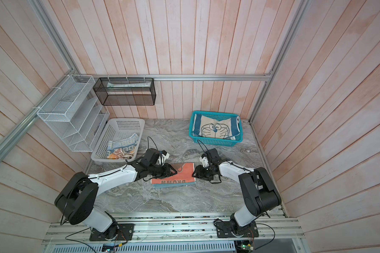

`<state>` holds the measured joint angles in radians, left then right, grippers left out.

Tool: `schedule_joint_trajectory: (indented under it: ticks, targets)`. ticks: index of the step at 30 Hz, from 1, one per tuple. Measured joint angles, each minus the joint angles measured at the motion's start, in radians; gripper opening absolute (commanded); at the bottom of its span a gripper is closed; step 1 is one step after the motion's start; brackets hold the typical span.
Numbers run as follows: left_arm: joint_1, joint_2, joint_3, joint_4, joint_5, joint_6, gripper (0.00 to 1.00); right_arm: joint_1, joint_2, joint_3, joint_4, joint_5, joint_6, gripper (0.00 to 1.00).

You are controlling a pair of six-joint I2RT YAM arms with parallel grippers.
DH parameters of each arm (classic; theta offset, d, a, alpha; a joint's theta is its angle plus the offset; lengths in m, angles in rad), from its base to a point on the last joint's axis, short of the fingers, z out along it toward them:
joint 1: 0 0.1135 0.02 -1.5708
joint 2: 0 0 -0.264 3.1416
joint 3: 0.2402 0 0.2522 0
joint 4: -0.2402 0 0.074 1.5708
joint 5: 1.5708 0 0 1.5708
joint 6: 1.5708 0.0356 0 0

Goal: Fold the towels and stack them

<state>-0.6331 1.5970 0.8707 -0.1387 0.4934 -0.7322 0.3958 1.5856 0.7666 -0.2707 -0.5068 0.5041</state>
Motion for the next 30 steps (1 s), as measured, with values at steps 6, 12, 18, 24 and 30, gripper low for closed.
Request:
schedule_joint_trajectory:
  ticks: [6,12,18,24,30]
  targets:
    - [-0.051,0.182,0.029,0.156,0.037,-0.091,0.36,0.027,0.039,-0.022,0.141,-0.065,0.069,0.55]
    - [-0.053,0.224,-0.015,0.255,0.076,-0.154,0.35,0.08,0.097,-0.005,0.226,-0.103,0.106,0.43]
    - [-0.052,0.214,-0.053,0.305,0.082,-0.171,0.36,0.126,0.152,0.051,0.184,-0.067,0.118,0.04]
    - [-0.013,0.117,-0.084,0.231,0.054,-0.146,0.38,0.154,0.178,0.283,-0.01,0.052,0.062,0.0]
    - [0.091,-0.025,-0.087,0.164,0.019,-0.092,0.38,0.152,0.31,0.743,-0.179,0.175,-0.039,0.0]
